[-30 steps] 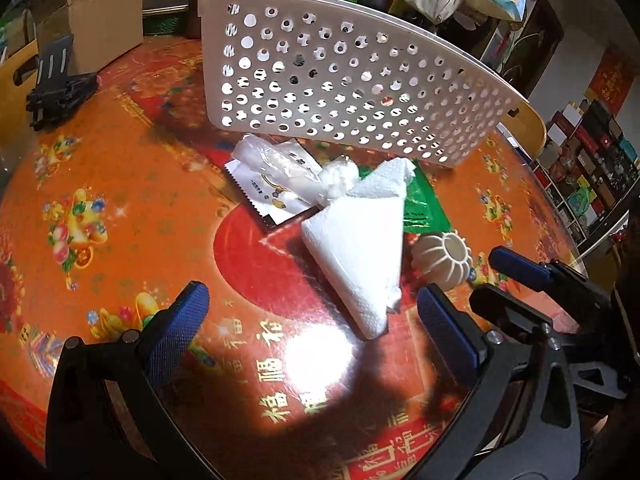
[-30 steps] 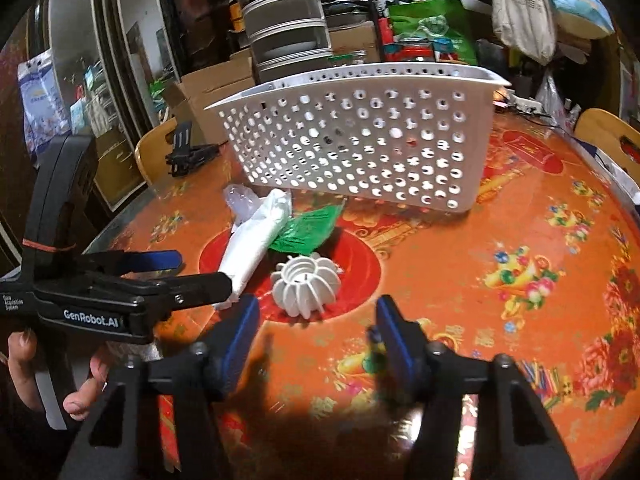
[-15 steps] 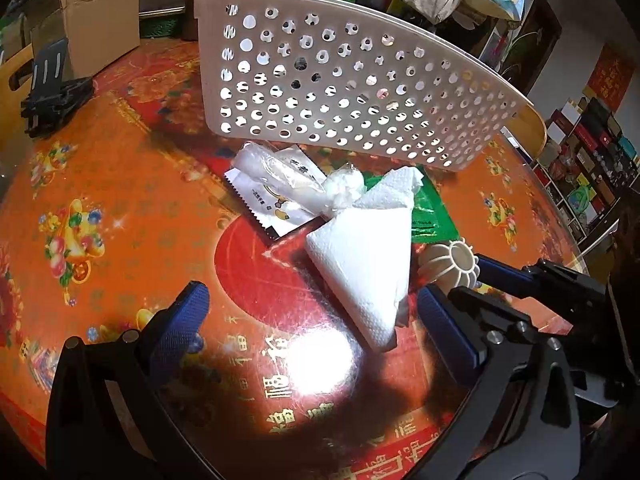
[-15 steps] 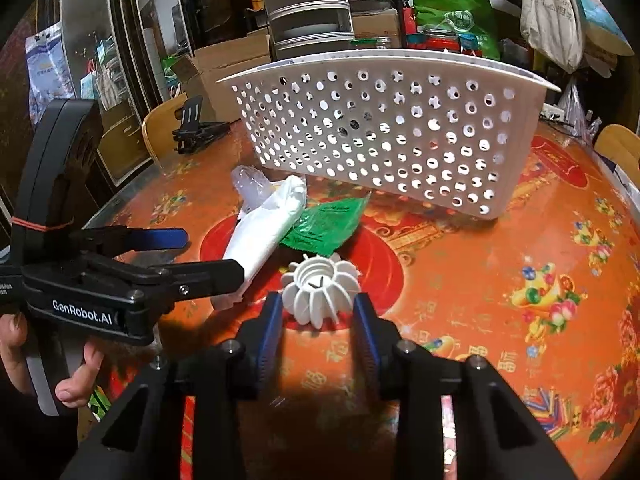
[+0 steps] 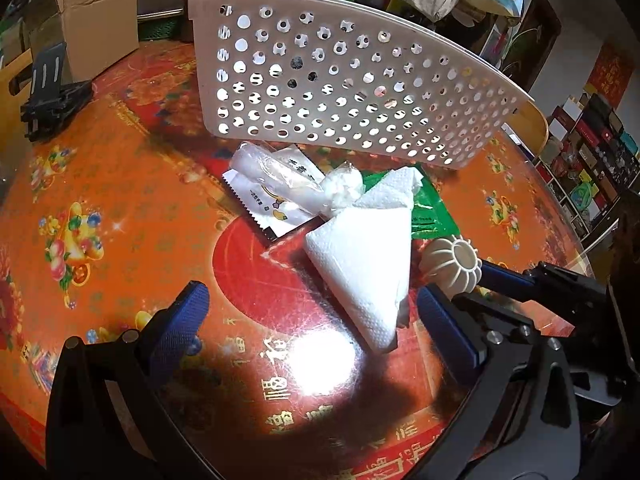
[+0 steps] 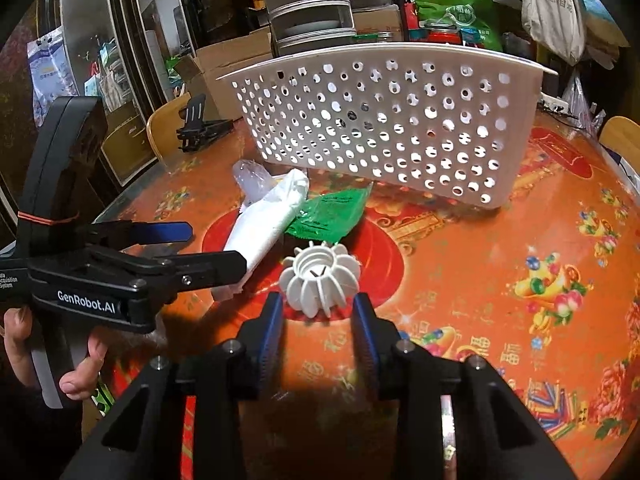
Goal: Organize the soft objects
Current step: 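Grasp the white ribbed ball with the right gripper and lift it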
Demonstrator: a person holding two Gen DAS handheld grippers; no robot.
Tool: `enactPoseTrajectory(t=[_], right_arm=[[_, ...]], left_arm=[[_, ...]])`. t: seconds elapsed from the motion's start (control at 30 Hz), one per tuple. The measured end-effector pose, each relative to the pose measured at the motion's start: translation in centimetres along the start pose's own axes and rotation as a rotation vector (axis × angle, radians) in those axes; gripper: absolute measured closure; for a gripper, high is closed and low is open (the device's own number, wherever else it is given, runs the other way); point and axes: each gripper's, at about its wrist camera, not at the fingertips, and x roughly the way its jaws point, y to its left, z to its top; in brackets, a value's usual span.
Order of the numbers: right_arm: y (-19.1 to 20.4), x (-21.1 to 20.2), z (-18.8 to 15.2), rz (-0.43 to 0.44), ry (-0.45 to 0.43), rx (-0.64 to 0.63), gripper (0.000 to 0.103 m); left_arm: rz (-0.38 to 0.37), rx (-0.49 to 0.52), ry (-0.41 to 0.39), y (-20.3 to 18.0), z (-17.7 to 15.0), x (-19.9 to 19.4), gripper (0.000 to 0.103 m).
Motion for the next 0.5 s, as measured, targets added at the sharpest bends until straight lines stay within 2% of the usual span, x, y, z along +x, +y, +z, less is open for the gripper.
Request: enactPoseTrajectory(t=[0.07,0.5], right_arm=[[0.41,-0.01,0.18,-0.016,-0.002,-0.017,0.073],[0.24,-0.36,-0.16,-0.045,-0.037,-0.013,0.079]], left_arm=[[0.001,0.002,-0.001,0.03,-0.03,-0.01,0.0],[-0.004,0.003,-0.008,0.07,-0.13,-0.14,0.0]])
